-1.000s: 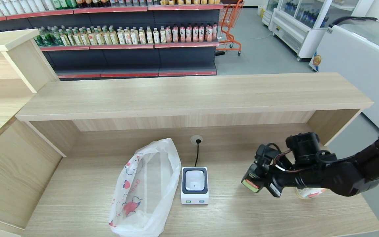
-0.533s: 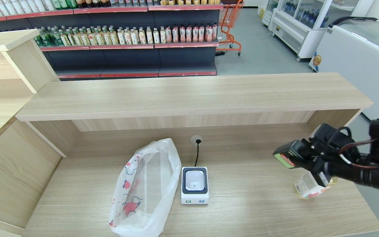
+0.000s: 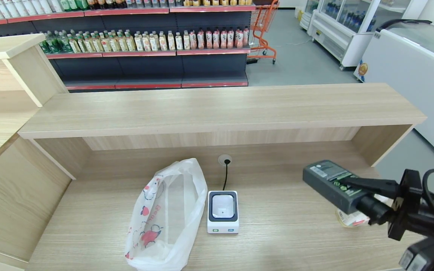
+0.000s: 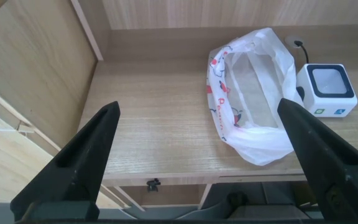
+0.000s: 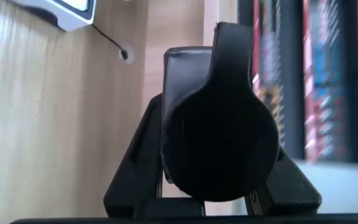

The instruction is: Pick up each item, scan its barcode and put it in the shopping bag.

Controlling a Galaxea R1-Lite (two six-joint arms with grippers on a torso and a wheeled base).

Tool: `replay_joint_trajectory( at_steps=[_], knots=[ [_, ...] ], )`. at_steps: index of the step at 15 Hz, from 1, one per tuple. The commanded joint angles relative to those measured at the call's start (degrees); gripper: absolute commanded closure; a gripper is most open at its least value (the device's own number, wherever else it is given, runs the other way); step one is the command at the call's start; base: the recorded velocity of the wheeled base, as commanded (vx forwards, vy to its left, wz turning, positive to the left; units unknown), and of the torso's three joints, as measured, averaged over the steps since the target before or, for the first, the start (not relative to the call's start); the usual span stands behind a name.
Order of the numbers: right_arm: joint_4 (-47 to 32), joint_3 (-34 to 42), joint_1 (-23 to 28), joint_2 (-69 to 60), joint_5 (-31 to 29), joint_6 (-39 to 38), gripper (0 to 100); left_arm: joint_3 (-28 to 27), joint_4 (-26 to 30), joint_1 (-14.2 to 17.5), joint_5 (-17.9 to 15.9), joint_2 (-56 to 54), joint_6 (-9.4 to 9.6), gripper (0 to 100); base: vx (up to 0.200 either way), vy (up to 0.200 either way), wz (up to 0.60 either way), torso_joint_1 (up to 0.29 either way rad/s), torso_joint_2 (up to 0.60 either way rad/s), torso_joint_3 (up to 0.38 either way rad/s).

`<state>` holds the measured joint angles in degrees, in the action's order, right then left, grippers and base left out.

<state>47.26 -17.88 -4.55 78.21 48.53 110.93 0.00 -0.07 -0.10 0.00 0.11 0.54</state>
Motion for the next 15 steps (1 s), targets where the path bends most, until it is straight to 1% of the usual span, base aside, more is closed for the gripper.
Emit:
replay_joint_trajectory(
  at_steps=[1,2,3,6,7,8,9,11,15],
  knots=[
    [-11.8,-0.6,-6.2,4.3,4.8,19.9,100,0.0,0.0,0.0,0.0,0.0,-0.01,0,0.000,0.000,0.00,0.000,0.00,0.000],
    [-14.4,-1.1,-7.5,4.7,4.6,24.3,100,0.0,0.0,0.0,0.0,0.1,-0.01,0,0.000,0.000,0.00,0.000,0.00,0.000],
    [-17.6,-2.1,-9.4,5.8,4.6,31.9,100,0.0,0.0,0.0,0.0,0.0,-0.01,0,0.000,0.000,0.00,0.000,0.00,0.000],
    [-17.5,-3.2,-9.7,10.4,6.0,38.6,100,0.0,0.0,0.0,0.0,0.0,-0.01,0,0.000,0.000,0.00,0.000,0.00,0.000],
    [-17.6,-5.8,-10.1,12.6,9.4,42.3,100,0.0,0.0,0.0,0.0,0.1,-0.01,0,0.000,0.000,0.00,0.000,0.00,0.000],
    [-17.6,-7.8,-11.6,14.3,10.4,45.9,100,0.0,0.0,0.0,0.0,0.1,-0.01,0,0.000,0.000,0.00,0.000,0.00,0.000],
    [-17.6,-9.4,-12.8,15.0,10.6,47.4,100,0.0,0.0,0.0,0.0,0.1,-0.01,0,0.000,0.000,0.00,0.000,0.00,0.000],
    [-17.6,-9.4,-13.4,15.3,10.7,49.0,100,0.0,0.0,0.0,0.0,0.1,-0.01,0,0.000,0.000,0.00,0.000,0.00,0.000],
    [-17.8,-12.2,-24.1,16.6,10.4,51.4,100,0.0,0.0,0.0,0.0,0.1,-0.01,0,0.000,0.000,0.00,0.000,0.00,0.000]
  ],
)
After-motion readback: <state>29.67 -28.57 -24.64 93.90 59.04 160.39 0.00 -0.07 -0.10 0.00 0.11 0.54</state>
